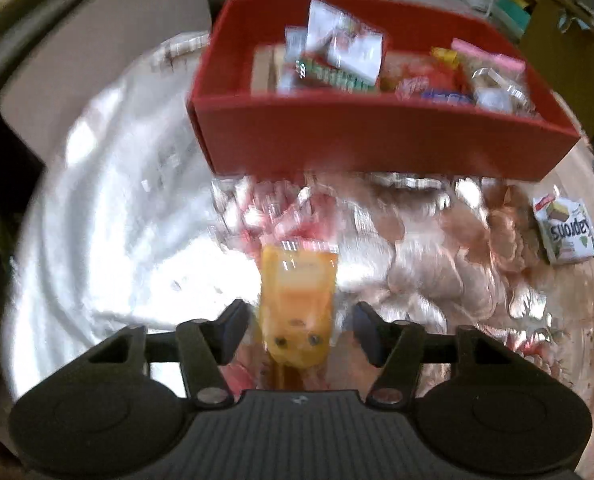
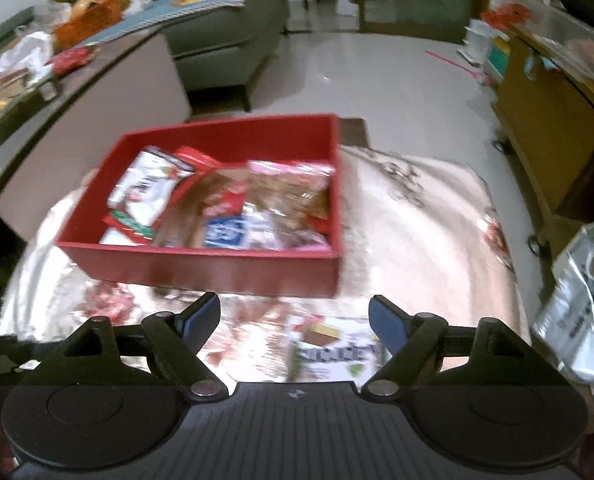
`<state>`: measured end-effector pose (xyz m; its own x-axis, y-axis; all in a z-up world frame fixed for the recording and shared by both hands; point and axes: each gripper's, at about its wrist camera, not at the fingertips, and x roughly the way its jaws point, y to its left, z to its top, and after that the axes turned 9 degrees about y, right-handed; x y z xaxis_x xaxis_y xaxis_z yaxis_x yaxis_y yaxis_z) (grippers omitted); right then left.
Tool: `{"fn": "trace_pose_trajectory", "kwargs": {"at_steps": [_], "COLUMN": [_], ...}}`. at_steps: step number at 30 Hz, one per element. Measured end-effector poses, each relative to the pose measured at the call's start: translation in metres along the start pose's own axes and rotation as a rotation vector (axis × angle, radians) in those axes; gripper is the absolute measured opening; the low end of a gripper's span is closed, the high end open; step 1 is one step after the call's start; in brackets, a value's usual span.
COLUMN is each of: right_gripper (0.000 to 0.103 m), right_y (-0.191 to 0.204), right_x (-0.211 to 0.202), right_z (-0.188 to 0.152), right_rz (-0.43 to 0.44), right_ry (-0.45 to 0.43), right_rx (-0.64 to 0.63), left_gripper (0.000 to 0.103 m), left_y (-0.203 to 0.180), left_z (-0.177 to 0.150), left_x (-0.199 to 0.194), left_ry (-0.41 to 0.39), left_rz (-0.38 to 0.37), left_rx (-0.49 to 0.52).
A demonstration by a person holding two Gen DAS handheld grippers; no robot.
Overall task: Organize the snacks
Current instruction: 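Grasp the orange wafer packet with left tool while right tool grasps the Kaprons wafer bar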
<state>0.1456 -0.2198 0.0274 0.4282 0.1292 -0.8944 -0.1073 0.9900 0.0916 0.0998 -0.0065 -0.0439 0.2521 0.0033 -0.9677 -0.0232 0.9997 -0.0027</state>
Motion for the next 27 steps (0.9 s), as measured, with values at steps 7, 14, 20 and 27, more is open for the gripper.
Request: {"fn": "trace_pose_trajectory", "kwargs": {"at_steps": [7,14,20,27], "right_gripper": [0.086,0.086,0.090,0.079], "right_y": [-0.034,-0.031,-0.014,-0.005], "right_x": [0.025,0.051,0.077,0.079], "right_z": [-0.003,-0.004,-0.004,-0.010], "right_rz": [-0.058,-0.078,-0.105,-0.090], "right_ry": [0.078,0.135,0.188,0.177], "right_rx": [0.065,0.062,0.007,-0.025], "left_gripper": [0.028,0.026,0.026,0.028], "left_y": [-0.003,0.000,0.000,-0.002], "left_z": [-0.005,-0.007,-0.006,-0.005], "left_x": [-0.012,-0.029,-0.025,-0.013], "left_ry": [0.000,-0.036,-0.020,0.023], "left_rz": [-0.060,-0.117,-0.116,-0.103], "left_rx": [0.021,0.033,0.056,0.073]}}
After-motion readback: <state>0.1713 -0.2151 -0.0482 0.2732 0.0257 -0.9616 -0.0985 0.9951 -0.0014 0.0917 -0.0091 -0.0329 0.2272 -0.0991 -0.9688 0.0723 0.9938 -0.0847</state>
